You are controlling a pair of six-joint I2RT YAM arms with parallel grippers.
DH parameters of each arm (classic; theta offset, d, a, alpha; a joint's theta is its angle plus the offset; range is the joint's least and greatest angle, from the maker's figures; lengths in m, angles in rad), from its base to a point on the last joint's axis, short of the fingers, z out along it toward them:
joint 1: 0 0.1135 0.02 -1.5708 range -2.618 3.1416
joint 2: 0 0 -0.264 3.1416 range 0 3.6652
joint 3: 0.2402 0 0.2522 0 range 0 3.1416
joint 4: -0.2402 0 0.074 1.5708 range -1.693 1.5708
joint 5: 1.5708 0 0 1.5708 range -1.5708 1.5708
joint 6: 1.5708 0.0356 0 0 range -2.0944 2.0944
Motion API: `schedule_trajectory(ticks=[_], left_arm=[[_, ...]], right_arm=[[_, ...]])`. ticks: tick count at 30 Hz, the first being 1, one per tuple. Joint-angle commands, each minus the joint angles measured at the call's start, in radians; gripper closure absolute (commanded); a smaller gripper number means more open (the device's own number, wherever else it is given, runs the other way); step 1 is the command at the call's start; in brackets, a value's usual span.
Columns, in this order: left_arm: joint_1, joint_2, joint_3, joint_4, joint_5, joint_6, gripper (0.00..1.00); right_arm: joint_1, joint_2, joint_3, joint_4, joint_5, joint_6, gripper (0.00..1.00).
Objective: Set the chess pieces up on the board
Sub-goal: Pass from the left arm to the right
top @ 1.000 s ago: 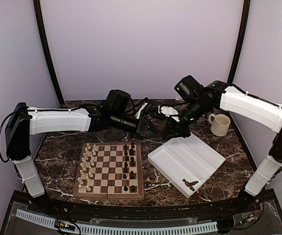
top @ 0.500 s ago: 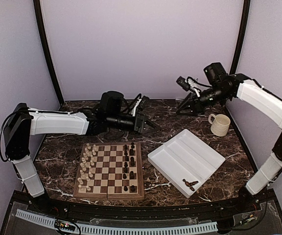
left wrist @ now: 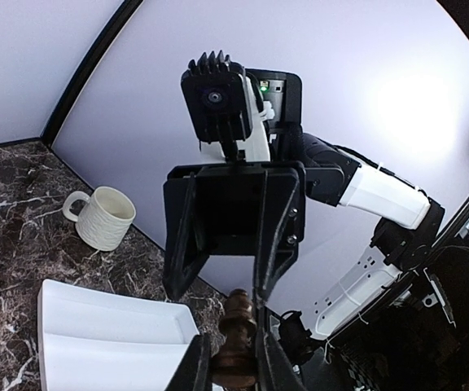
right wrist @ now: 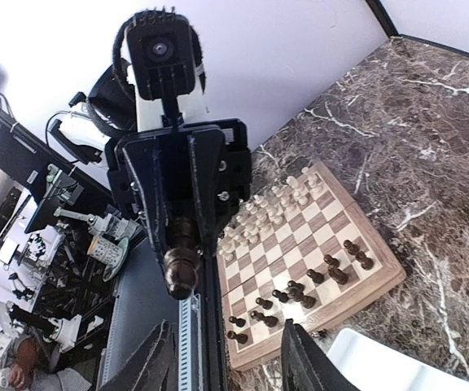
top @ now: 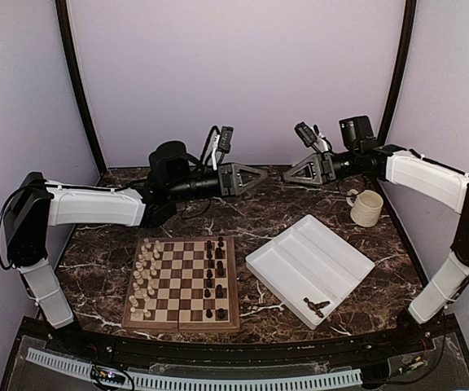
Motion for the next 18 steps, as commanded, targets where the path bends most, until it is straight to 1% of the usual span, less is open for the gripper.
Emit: schedule_trajectory(ticks=[1, 4, 8, 13, 18], left_arm=[[0.000, 0.014, -0.007, 0.103, -0.004, -0.033, 0.87], [-0.002, 0.016, -0.012, 0.106, 0.000, -0.038, 0.87], [-0.002, 0.017, -0.016, 0.107, 0.006, -0.043, 0.87], [-0.001, 0.019, -0.021, 0.108, 0.011, -0.044, 0.87], [-0.002, 0.026, -0.022, 0.108, 0.021, -0.047, 0.87]], right_arm=[[0.037, 0.004, 0.004, 0.131, -0.069, 0.109, 0.53], [0.049, 0.015, 0.009, 0.161, -0.074, 0.137, 0.53], [0.062, 0.030, 0.025, 0.171, -0.081, 0.147, 0.57], [0.067, 0.041, 0.021, 0.211, -0.095, 0.185, 0.68], [0.067, 0.048, 0.025, 0.227, -0.094, 0.203, 0.69]])
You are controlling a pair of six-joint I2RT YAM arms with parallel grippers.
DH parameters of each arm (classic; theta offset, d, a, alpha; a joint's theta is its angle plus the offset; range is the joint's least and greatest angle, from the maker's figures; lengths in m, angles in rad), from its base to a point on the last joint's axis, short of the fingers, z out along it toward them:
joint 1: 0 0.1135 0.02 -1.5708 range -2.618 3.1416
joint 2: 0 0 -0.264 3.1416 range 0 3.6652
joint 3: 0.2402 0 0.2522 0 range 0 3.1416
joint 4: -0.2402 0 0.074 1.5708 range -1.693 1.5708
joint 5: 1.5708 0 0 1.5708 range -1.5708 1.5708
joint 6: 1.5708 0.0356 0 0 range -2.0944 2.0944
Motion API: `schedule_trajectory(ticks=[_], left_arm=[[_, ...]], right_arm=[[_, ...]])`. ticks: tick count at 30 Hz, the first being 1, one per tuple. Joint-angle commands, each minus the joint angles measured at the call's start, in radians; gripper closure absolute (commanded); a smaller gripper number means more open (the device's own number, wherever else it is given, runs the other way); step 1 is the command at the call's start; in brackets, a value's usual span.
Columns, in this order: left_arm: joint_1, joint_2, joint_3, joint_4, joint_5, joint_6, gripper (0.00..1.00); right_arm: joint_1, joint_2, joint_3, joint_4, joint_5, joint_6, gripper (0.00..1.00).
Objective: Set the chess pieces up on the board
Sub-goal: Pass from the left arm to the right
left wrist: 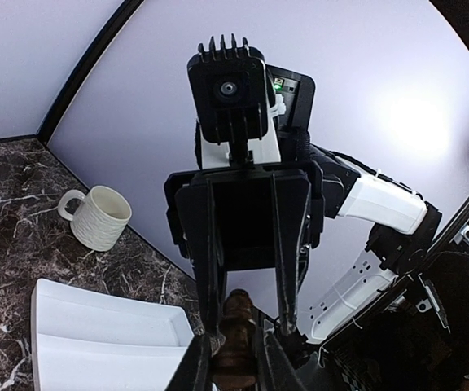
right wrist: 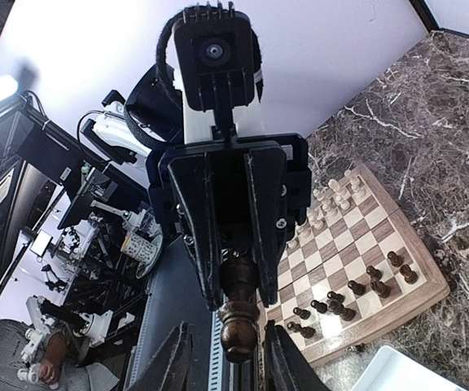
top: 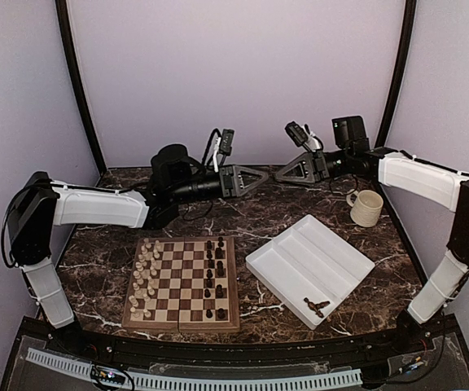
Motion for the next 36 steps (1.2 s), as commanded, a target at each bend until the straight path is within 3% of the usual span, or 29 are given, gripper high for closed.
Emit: schedule_trajectory(ticks=[1, 5, 10, 16, 17, 22, 29, 36], left_arm=[[-0.001, -0.003, -0.016, 0.039, 0.019, -0.003, 0.87], [-0.002, -0.001, -0.014, 0.036, 0.023, -0.001, 0.87], [-0.001, 0.003, -0.007, 0.021, 0.024, 0.004, 0.87], [-0.002, 0.006, -0.005, -0.002, 0.024, 0.013, 0.84], [-0.001, 0.004, -0.005, -0.008, 0.016, 0.020, 0.81], [-0.001, -0.043, -0.020, -0.099, -0.064, 0.087, 0.49], [0.006, -0.237, -0.087, -0.320, -0.244, 0.304, 0.32], [0.038, -0.473, -0.216, -0.483, -0.553, 0.438, 0.17]], right_arm=[[0.007, 0.013, 0.025, 0.062, -0.022, 0.029, 0.69], [0.007, 0.021, 0.028, 0.062, -0.014, 0.034, 0.73], [0.006, 0.029, 0.031, 0.055, 0.007, 0.027, 0.86], [0.004, 0.048, 0.103, -0.127, 0.112, -0.124, 0.97], [0.004, 0.051, 0.121, -0.160, 0.132, -0.153, 0.99], [0.004, 0.057, 0.201, -0.333, 0.271, -0.334, 1.00], [0.011, 0.050, 0.274, -0.541, 0.530, -0.580, 1.00], [0.074, 0.072, 0.324, -0.688, 0.718, -0.754, 1.00]])
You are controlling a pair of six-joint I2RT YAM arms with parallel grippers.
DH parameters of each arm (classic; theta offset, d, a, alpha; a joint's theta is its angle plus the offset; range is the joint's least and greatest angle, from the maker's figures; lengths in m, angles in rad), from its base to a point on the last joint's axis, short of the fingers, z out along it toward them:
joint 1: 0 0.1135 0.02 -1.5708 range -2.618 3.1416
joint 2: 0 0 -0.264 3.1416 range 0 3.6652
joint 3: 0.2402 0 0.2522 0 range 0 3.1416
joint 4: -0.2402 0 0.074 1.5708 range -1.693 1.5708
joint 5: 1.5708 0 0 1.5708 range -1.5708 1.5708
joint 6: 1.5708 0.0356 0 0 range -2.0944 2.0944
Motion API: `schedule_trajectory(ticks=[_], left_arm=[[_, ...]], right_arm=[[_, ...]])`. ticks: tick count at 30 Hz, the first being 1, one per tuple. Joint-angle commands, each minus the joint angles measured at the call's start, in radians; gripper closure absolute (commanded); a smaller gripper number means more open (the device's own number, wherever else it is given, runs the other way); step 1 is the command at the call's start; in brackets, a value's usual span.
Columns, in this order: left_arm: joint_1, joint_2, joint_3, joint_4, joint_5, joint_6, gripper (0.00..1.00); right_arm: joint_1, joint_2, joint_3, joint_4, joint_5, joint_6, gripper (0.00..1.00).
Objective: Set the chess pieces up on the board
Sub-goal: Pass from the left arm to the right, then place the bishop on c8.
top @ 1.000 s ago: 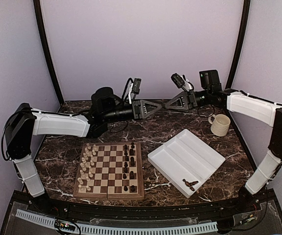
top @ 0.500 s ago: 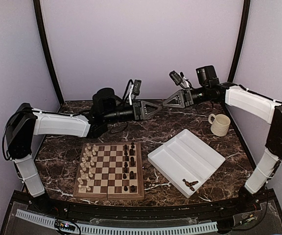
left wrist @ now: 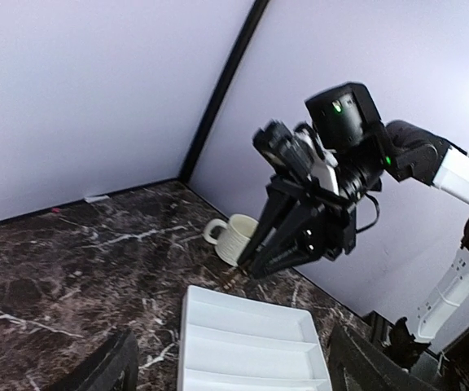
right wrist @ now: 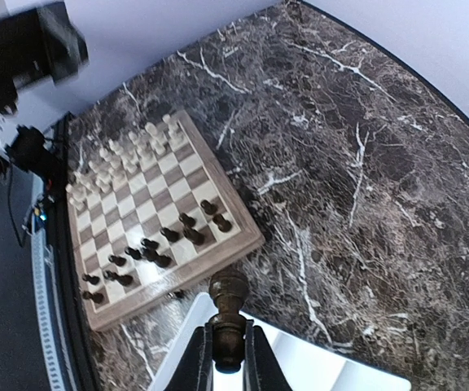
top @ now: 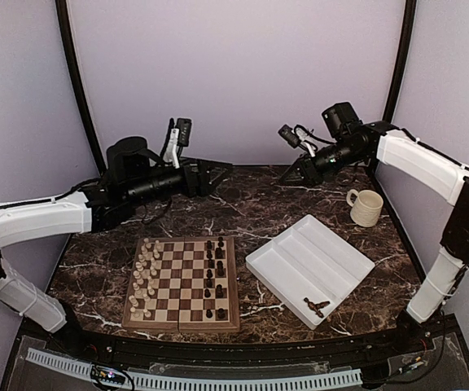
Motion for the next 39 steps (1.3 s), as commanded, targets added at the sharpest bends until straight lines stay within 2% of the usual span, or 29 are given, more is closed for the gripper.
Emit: schedule_trajectory(ticks=[1, 3, 9, 18, 24, 39], left_arm=[[0.030, -0.136, -0.075, -0.135, -0.242, 0.116, 0.15], [0.048, -0.178, -0.093, -0.178, -0.325, 0.119, 0.14], [0.082, -0.284, -0.143, -0.241, -0.418, 0.118, 0.14], [0.096, -0.337, -0.163, -0.306, -0.465, 0.130, 0.13], [0.101, -0.377, -0.175, -0.341, -0.500, 0.139, 0.13], [0.105, -0.419, -0.216, -0.356, -0.510, 0.098, 0.13]], right_arm=[[0.066, 0.021, 0.054, -0.121, 0.174, -0.159, 1.00], [0.116, 0.041, 0.080, -0.145, 0.227, -0.188, 1.00], [0.253, 0.155, 0.172, -0.201, 0.367, -0.229, 1.00], [0.370, 0.367, 0.385, -0.318, 0.418, -0.291, 1.00], [0.455, 0.465, 0.451, -0.389, 0.478, -0.349, 1.00], [0.508, 0.548, 0.492, -0.405, 0.489, -0.373, 1.00]])
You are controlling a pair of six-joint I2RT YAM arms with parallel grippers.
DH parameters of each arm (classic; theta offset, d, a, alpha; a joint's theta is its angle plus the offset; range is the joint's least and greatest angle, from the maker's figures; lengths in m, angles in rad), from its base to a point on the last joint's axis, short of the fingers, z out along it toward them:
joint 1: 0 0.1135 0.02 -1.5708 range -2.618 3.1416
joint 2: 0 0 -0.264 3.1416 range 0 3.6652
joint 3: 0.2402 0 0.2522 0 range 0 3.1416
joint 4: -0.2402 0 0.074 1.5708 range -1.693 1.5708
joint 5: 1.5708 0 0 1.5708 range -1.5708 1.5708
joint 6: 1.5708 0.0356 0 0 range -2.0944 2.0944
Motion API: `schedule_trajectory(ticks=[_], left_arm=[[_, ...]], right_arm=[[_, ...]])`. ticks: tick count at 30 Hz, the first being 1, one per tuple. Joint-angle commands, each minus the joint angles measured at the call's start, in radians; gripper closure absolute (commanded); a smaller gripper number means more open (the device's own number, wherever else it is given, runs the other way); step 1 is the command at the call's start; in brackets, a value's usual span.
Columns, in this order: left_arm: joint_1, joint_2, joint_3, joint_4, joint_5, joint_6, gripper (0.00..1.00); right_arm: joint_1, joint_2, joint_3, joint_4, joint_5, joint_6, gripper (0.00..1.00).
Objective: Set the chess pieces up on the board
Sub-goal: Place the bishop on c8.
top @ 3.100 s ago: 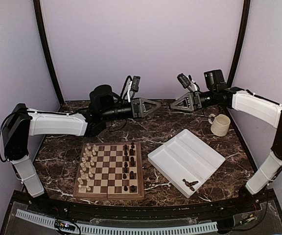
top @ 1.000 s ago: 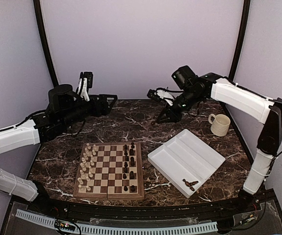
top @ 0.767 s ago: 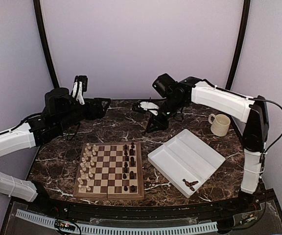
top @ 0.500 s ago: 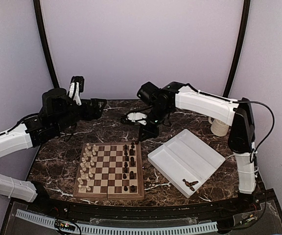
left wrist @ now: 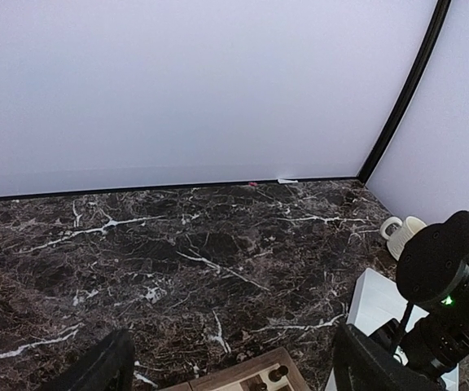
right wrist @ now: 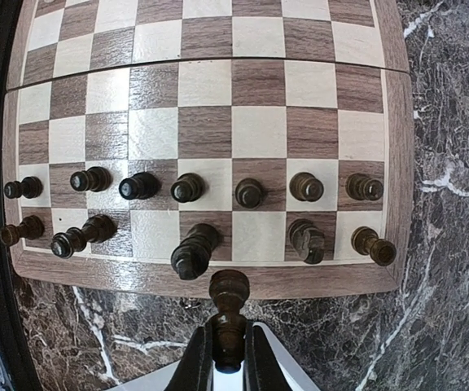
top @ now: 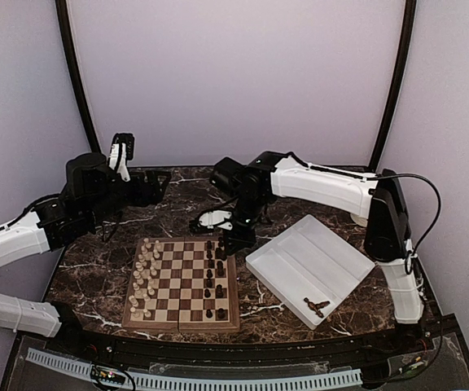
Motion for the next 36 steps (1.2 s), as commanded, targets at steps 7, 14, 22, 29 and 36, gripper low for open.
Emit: schedule_trajectory(ticks=[7, 14, 22, 29, 36], left_arm=[[0.006, -0.037, -0.019, -0.012, -0.012, -0.028, 0.14], [0.007, -0.033, -0.027, -0.011, -0.006, -0.040, 0.14], [0.007, -0.014, -0.023, -0.003, 0.004, -0.038, 0.14], [0.007, -0.012, -0.029, -0.003, 0.007, -0.043, 0.14], [0.008, -0.009, -0.035, 0.002, 0.011, -0.046, 0.14]], right_arm=[[0.010, 0.053, 0.048, -0.002, 0.003, -0.011, 1.00], [0.012, 0.076, 0.060, 0.013, 0.012, -0.009, 1.00], [0.016, 0.111, 0.089, 0.016, 0.017, -0.004, 1.00], [0.018, 0.122, 0.090, 0.026, 0.023, -0.003, 1.00], [0.020, 0.133, 0.094, 0.028, 0.027, -0.003, 1.00]])
